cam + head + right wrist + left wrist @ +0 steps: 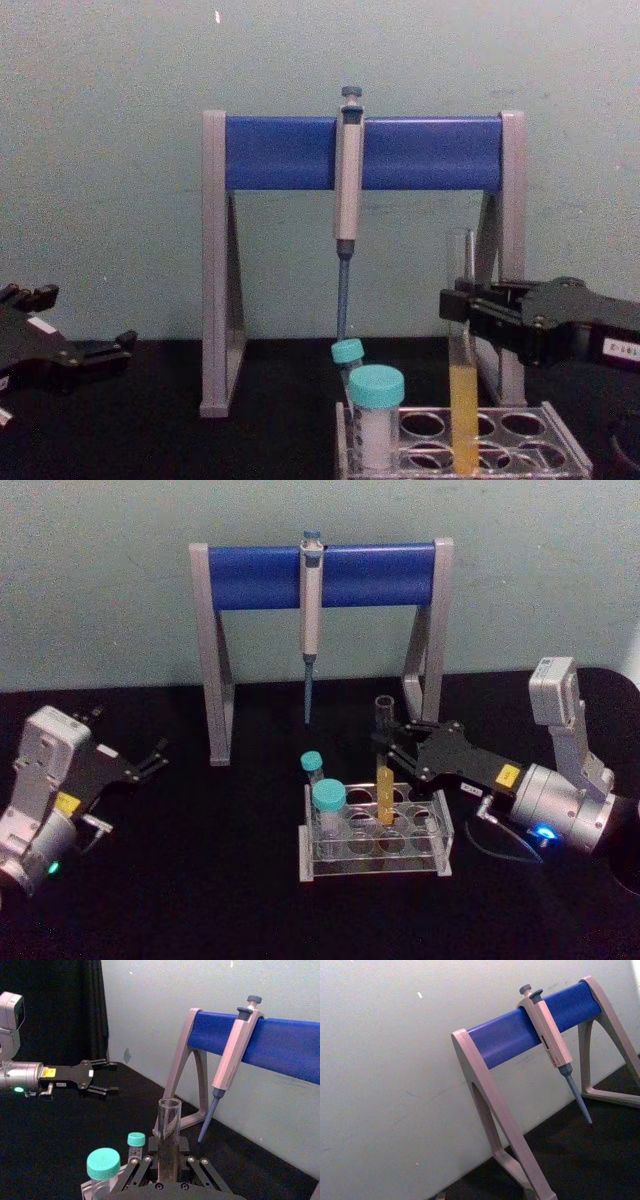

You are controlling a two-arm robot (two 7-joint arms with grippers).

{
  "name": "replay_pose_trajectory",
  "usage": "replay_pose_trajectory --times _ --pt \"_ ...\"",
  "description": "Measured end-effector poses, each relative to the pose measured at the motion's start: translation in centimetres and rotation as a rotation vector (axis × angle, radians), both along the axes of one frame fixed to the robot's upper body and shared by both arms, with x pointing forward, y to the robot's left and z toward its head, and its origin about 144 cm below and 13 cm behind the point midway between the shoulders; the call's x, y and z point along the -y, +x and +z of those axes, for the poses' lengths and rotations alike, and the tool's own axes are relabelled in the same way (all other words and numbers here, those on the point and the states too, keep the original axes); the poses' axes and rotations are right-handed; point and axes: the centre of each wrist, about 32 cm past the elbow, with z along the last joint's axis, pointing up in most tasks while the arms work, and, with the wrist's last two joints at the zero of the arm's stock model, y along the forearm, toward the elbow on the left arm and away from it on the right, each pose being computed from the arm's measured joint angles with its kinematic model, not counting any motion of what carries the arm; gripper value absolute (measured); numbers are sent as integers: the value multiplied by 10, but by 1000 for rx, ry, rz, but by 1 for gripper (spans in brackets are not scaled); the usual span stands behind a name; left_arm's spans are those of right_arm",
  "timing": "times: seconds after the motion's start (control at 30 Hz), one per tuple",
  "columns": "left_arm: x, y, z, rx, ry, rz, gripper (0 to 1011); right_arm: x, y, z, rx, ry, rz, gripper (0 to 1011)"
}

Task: Pick up the test tube from the test tube rack, shake it, then place it back into the test tube rack.

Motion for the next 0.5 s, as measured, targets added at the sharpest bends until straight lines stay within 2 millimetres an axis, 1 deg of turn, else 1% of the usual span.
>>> replay_pose_trajectory --times 0.5 --pt "0 0 0 0 0 0 1001 0 2 -6 -26 -18 3 228"
